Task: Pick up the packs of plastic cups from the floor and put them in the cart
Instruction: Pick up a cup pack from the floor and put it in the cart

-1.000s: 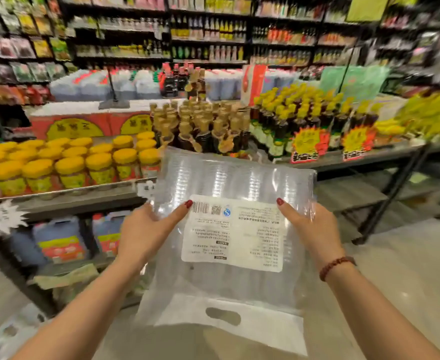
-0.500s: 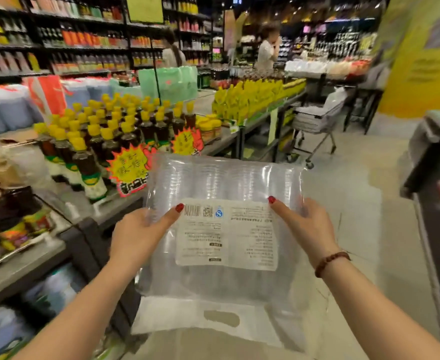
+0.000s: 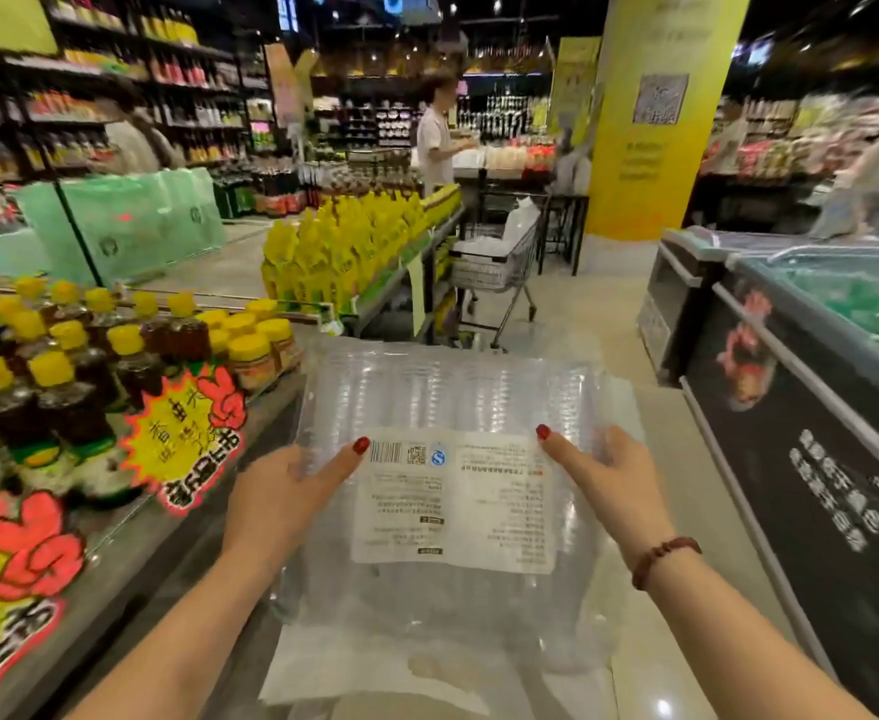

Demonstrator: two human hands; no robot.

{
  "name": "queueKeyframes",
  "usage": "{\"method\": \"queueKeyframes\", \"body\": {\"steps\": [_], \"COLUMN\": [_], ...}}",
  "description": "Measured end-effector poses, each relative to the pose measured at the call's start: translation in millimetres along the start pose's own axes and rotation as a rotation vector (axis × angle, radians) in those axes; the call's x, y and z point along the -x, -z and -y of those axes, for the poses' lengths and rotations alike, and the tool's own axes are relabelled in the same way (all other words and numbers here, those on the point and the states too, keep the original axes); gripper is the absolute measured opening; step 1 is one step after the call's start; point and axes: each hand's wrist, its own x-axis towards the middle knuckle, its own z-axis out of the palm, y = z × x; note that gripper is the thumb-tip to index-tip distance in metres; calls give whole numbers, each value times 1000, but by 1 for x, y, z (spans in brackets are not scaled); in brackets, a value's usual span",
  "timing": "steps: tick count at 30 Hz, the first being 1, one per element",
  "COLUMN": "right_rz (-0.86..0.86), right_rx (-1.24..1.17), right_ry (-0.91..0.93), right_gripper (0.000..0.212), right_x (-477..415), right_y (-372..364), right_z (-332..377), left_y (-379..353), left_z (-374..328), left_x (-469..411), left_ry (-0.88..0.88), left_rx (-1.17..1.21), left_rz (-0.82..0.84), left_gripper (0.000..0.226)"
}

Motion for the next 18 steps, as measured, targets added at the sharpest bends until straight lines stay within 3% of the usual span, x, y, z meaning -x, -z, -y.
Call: {"method": "queueKeyframes", "body": {"steps": [2, 5, 7, 10, 14, 18], "right_rz": [-6, -14, -17, -37, -39, -53], "right_rx": [-7, -36, -37, -41, -44, -60], "right_ry": [-32, -62, -67, -64, -89, -92], "right_gripper": [85, 51, 50, 72, 41, 38], "right_x": [-36, -96, -139, -208, -298, -373], "right_y": [-2, -2, -1, 5, 21, 28], "right_z": [-11, -24, -32, -44, -50, -54], "left_y": [-26, -68, -98, -145, -198, -243], "left_z": [-10, -30, -43, -66, -107, -139], "left_x": [-32, -80, -113, -165, -228, -282], "left_ry": [3, 1, 7, 10, -36, -27], "left_rx": [-41, -57, -24, 4, 10, 6], "left_rz": [39, 87, 91, 123, 154, 113], "left_gripper": [93, 58, 58, 58, 45, 53]}}
